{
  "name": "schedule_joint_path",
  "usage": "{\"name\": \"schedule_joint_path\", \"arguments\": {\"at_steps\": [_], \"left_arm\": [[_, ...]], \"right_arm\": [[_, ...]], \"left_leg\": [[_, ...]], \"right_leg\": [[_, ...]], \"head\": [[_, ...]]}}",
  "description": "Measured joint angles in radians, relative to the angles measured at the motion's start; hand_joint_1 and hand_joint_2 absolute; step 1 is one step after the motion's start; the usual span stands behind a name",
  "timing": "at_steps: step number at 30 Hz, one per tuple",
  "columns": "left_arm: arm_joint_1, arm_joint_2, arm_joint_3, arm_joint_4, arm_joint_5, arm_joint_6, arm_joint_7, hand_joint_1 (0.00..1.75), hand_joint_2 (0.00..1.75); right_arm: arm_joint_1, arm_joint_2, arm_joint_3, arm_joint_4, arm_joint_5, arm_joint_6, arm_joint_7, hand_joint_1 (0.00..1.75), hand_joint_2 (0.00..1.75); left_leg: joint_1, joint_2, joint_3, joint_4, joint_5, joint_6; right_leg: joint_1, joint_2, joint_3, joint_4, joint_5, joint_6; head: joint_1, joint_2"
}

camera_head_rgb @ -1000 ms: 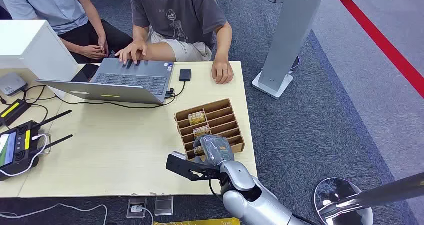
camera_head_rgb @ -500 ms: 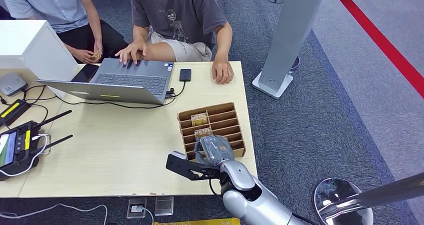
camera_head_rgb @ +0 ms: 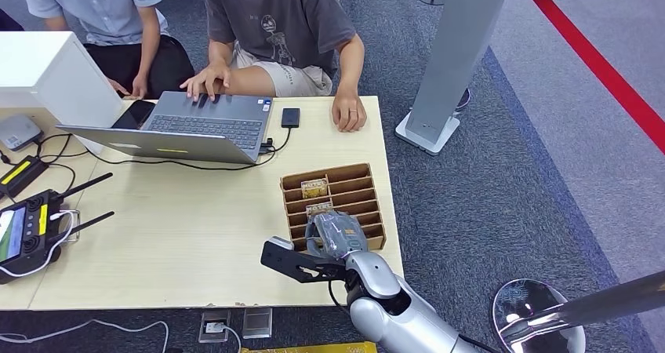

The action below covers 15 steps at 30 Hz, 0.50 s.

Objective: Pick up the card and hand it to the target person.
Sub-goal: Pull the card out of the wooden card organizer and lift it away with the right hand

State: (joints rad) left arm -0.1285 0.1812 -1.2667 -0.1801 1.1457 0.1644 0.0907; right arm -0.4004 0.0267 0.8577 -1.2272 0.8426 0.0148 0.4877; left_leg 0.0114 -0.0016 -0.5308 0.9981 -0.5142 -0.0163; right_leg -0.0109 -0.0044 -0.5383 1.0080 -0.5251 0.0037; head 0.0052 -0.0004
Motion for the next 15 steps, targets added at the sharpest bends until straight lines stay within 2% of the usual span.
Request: {"name": "schedule_joint_path", "arguments": {"at_steps": [6,15], "left_arm": [[0.001,0.000,0.000,0.000,0.003,-0.006,0.003,0.00,1.75],[0.003,0.000,0.000,0.000,0.003,-0.007,-0.007,0.00,1.75]], "right_arm": [[-0.005,-0.006,-0.007,-0.029,0.007,-0.036,-0.032,1.45,1.75],[-0.033,-0.053,-0.063,-0.256,0.027,-0.072,-0.084,1.45,1.75]], "left_leg": [[0.000,0.000,0.000,0.000,0.000,0.000],[0.000,0.000,0.001,0.000,0.000,0.000]], "right_leg": [[0.000,0.000,0.000,0.000,0.000,0.000],[0.000,0.000,0.000,0.000,0.000,0.000]], "head": [[0.000,0.000],[0.000,0.000]]}}
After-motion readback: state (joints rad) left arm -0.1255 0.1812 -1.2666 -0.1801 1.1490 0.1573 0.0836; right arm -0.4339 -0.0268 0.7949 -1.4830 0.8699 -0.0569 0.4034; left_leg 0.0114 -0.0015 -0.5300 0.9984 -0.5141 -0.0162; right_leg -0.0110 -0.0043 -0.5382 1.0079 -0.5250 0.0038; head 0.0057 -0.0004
